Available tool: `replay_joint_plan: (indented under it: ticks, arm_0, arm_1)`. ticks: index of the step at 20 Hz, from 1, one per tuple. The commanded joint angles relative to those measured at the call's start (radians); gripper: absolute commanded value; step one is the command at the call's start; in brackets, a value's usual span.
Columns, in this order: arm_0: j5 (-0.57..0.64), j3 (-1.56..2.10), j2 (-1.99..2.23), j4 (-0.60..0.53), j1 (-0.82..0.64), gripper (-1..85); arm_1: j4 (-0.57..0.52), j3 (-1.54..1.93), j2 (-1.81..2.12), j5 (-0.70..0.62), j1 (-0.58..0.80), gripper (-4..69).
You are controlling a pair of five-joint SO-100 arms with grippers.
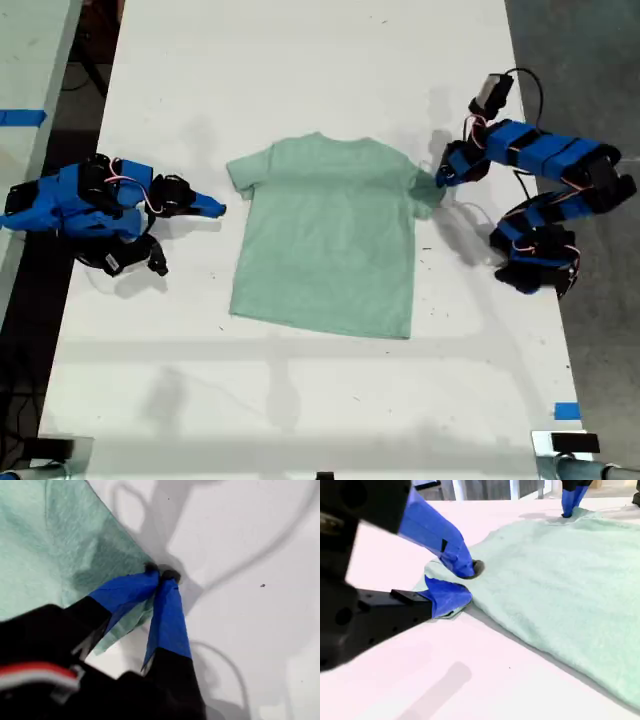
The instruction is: Fold t shirt
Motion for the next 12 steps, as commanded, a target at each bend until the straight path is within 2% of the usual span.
replay_joint_plan:
  ticks: [1,3,5,8,12]
  arm_0:
    - [0.009,-0.006,0.009,0.002,-0.009,4.5]
    - [0.009,-0.006,0.009,0.002,-0.009,4.5]
    - [0.009,-0.006,0.009,0.002,-0.009,4.5]
    - [0.009,-0.006,0.009,0.002,-0.009,4.5]
    - [0.009,-0.006,0.009,0.002,-0.009,4.5]
  arm_1:
    - [0.106,-0.144,0.12,0.031,-0.087,1.0]
    - [0.16,-0.264,0.176,0.072,-0.221,1.0]
    - [0.124,-0.359,0.172,0.098,-0.362,1.0]
    - [-0.055,-0.393,0.098,0.13,-0.511,1.0]
    - [-0.262,-0.442,-0.08,0.155,-0.626,1.0]
